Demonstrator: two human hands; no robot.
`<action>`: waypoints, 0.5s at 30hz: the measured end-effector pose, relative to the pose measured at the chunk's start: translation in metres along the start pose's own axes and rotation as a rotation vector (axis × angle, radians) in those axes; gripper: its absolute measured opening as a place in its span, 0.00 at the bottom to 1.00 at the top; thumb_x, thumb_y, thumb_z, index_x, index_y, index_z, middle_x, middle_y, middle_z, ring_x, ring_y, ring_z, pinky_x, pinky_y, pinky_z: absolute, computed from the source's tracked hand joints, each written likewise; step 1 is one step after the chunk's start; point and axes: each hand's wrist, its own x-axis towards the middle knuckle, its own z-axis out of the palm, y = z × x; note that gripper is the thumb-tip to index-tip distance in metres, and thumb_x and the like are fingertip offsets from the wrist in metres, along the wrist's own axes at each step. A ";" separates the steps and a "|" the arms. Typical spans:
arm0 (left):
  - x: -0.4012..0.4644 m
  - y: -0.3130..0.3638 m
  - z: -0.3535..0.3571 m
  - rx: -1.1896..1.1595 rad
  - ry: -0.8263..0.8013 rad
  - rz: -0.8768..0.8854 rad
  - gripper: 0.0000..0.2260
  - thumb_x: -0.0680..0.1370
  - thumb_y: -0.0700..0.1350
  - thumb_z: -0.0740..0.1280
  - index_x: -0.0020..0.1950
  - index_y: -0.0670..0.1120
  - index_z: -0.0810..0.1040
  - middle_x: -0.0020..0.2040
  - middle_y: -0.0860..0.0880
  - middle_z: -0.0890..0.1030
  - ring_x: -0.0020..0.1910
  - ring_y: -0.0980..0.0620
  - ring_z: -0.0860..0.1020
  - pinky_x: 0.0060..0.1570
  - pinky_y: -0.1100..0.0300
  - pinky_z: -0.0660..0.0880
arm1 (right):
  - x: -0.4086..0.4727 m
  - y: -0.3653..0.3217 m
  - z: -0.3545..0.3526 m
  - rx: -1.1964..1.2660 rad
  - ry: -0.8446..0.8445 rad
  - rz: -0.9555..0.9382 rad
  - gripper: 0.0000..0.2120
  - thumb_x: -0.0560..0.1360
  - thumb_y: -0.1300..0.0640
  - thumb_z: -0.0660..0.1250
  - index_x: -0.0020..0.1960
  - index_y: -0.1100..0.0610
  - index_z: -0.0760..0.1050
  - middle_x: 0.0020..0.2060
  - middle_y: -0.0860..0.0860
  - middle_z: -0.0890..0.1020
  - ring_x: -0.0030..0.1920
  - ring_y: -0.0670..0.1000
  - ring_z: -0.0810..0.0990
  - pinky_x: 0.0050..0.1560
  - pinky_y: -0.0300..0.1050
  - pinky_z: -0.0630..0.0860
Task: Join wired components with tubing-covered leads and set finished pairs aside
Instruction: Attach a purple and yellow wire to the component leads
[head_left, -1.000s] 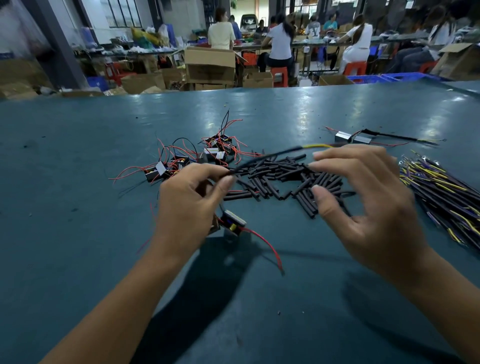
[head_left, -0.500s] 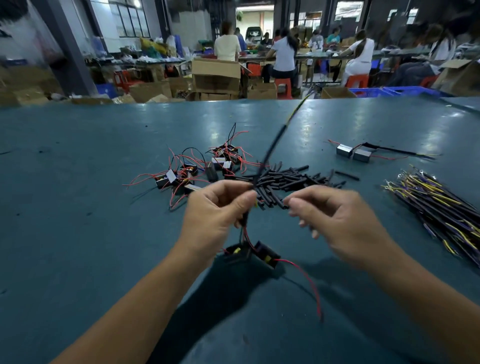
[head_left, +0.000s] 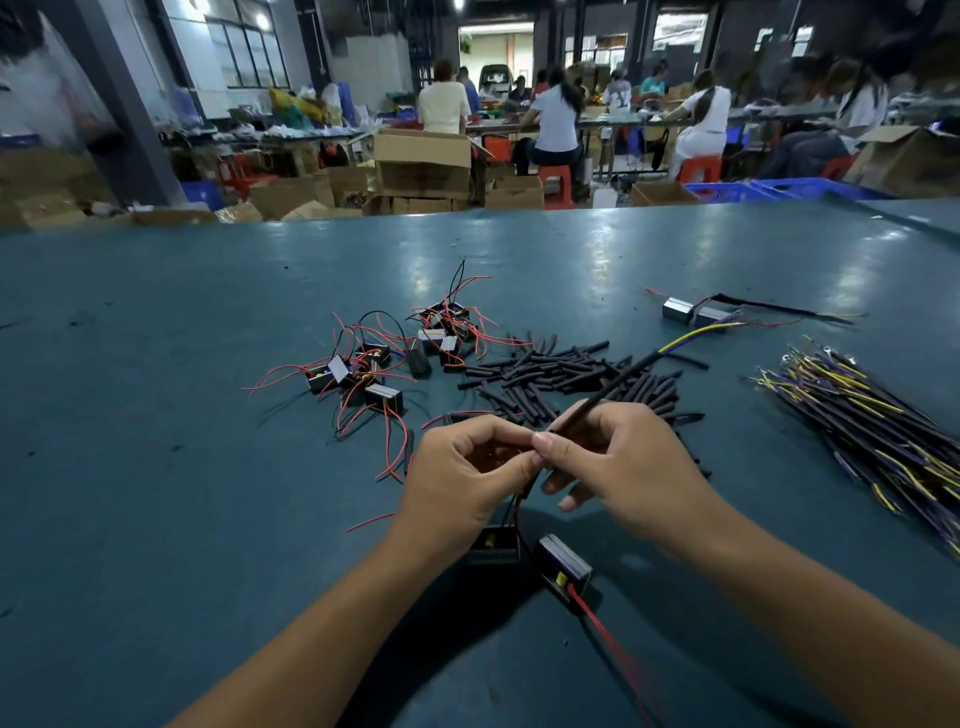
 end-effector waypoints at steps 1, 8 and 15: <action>0.001 0.001 0.000 -0.001 0.013 0.021 0.05 0.74 0.37 0.75 0.48 0.44 0.85 0.41 0.45 0.85 0.38 0.54 0.82 0.40 0.60 0.80 | 0.001 -0.001 -0.001 0.014 0.001 -0.011 0.06 0.77 0.59 0.71 0.45 0.63 0.80 0.35 0.56 0.85 0.34 0.55 0.86 0.30 0.45 0.81; 0.011 0.001 -0.016 0.201 0.330 0.142 0.08 0.76 0.40 0.65 0.48 0.51 0.82 0.46 0.54 0.80 0.43 0.55 0.78 0.43 0.60 0.74 | 0.044 -0.022 -0.064 0.094 0.148 -0.040 0.06 0.77 0.59 0.70 0.43 0.59 0.77 0.28 0.49 0.81 0.28 0.47 0.81 0.25 0.38 0.75; 0.012 -0.004 -0.012 0.348 0.257 0.211 0.08 0.75 0.37 0.65 0.47 0.48 0.81 0.49 0.54 0.79 0.48 0.51 0.78 0.44 0.61 0.73 | 0.139 -0.027 -0.185 0.161 0.205 0.226 0.06 0.78 0.52 0.70 0.46 0.53 0.75 0.36 0.48 0.79 0.38 0.47 0.77 0.33 0.41 0.75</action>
